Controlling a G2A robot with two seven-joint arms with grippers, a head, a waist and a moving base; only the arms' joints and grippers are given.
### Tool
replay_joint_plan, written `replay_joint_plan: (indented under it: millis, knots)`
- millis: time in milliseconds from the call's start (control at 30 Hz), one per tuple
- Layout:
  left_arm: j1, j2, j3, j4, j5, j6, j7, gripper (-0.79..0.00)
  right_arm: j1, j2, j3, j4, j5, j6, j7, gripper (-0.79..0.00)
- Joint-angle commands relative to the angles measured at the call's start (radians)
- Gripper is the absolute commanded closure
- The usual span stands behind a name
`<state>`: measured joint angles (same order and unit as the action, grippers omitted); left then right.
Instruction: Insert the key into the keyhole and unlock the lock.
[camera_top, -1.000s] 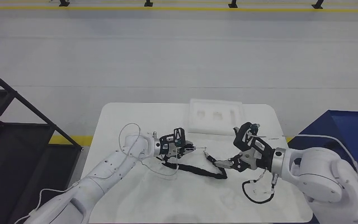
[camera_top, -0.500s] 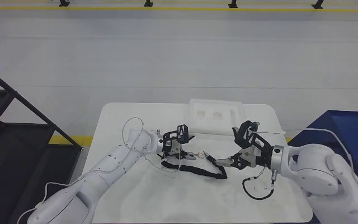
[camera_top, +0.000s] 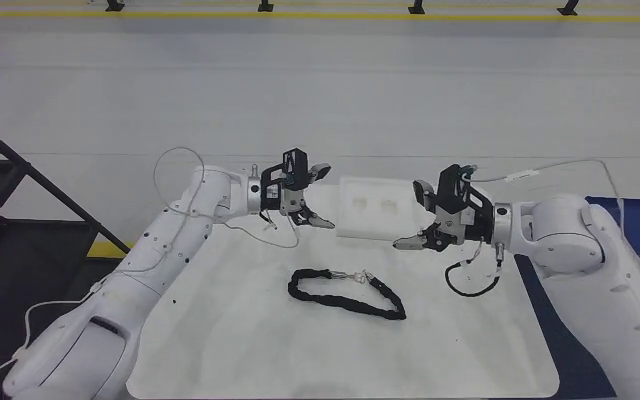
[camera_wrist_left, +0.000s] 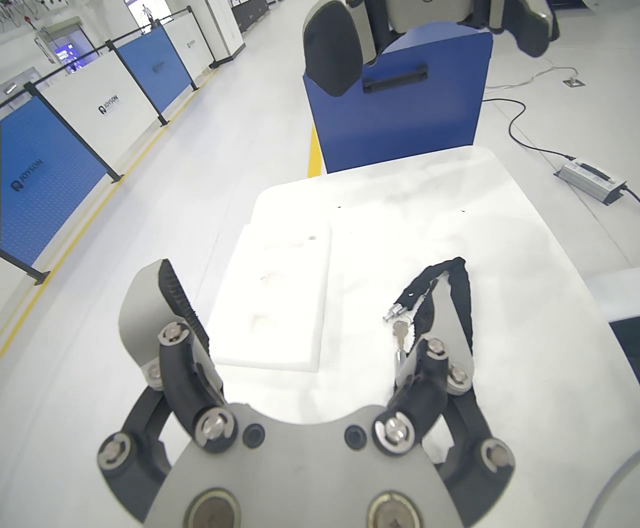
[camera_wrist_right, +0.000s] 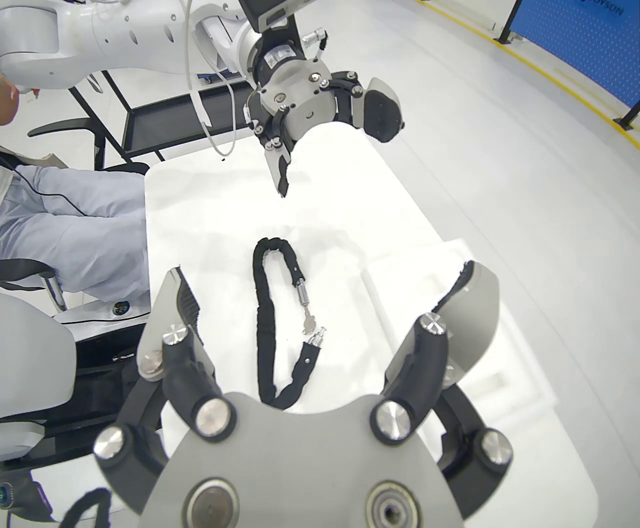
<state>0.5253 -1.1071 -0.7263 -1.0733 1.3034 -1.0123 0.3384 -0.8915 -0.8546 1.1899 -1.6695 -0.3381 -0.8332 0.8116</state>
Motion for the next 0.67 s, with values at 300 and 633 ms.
replay_joint_plan:
  millis: [300,633]
  knots:
    - [-0.277,0.121,0.324,0.064,-0.149,0.0,0.097,-0.785,0.263,-0.045,-0.154,0.255,0.026,-0.117,-0.003,-0.785]
    - [-0.335,0.149,0.422,0.078,-0.152,0.0,0.201,-0.784,0.324,-0.059,-0.184,0.322,0.009,-0.144,-0.034,-0.785]
